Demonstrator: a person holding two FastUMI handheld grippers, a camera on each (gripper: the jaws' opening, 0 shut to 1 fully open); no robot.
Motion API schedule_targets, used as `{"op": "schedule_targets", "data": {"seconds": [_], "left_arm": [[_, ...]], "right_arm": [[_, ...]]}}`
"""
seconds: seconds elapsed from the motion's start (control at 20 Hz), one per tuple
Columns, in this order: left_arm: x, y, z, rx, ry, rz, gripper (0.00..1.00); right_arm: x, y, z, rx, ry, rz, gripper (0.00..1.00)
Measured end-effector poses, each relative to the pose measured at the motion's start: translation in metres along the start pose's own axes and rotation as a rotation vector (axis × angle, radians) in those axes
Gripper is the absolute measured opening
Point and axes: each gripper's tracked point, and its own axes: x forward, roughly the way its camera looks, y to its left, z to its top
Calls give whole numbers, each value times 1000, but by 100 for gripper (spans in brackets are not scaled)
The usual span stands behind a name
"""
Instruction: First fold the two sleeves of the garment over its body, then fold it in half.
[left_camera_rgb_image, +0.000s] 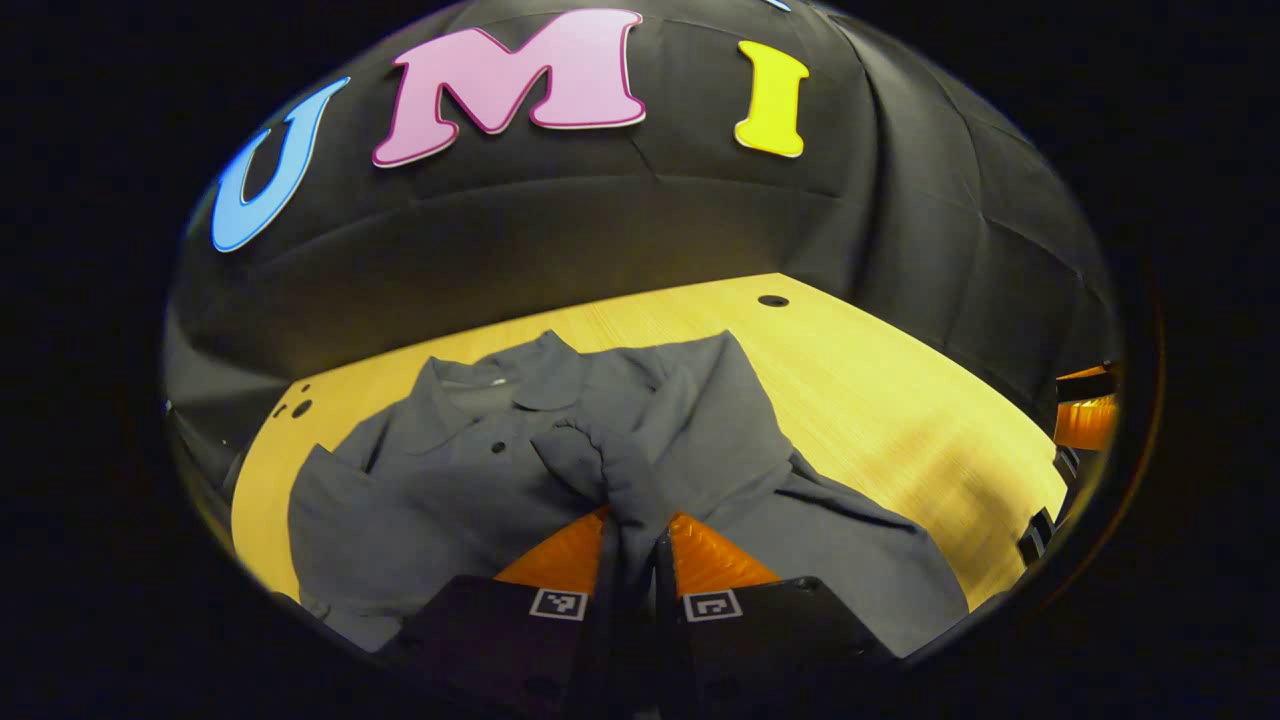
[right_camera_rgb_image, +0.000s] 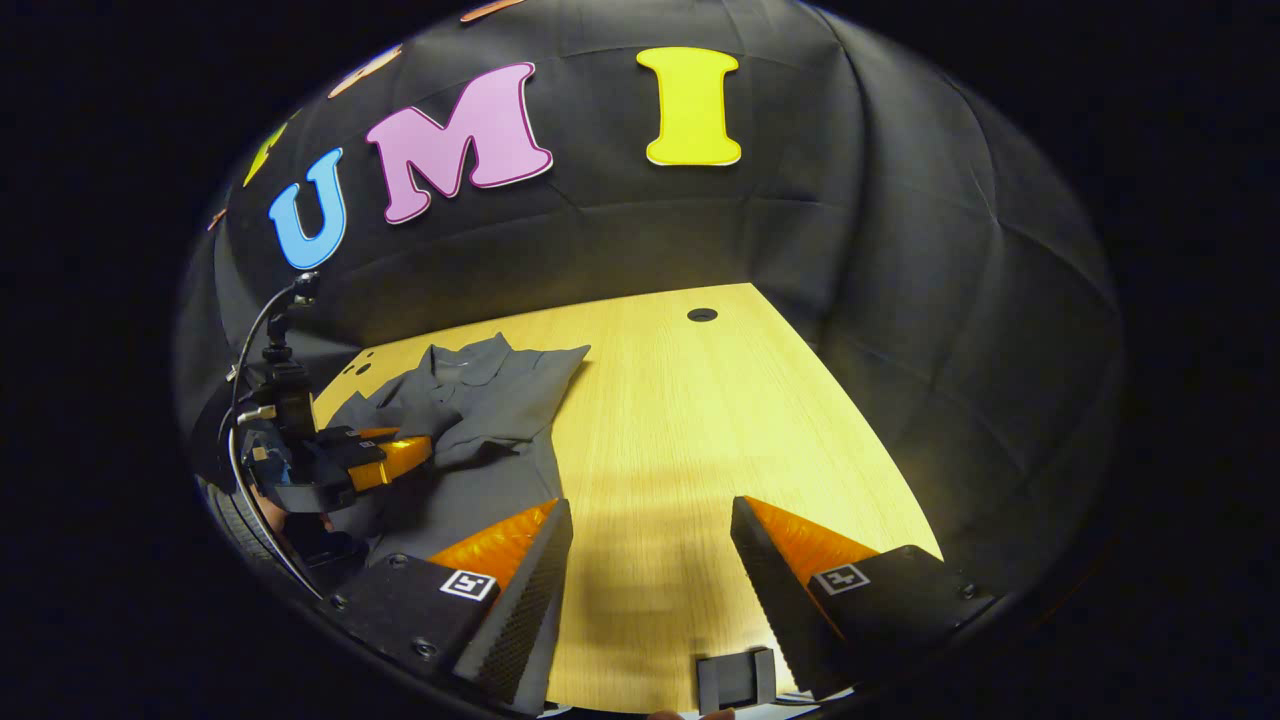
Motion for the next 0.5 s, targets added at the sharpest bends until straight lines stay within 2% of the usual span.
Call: {"op": "schedule_targets", "data": {"seconds": [0.1,0.15,0.2,0.35,0.5], "left_arm": [[1,-9,-4,-18,16,-25,25],[1,-16,-5,-36,16,-51,18],[-1,-24,-4,-55,9,-82,33],[-15,-50,14,-77,-42,-193,58],[-41,-66,32,-53,-103,-242,95]], "right_arm": [[-1,-2,-3,3,8,-2,99],[0,-3,-4,5,11,-2,99],[-1,-3,-5,5,14,-3,99],[-1,-3,-6,2,20,-2,99],[-3,3,-8,-5,26,7,99]]}}
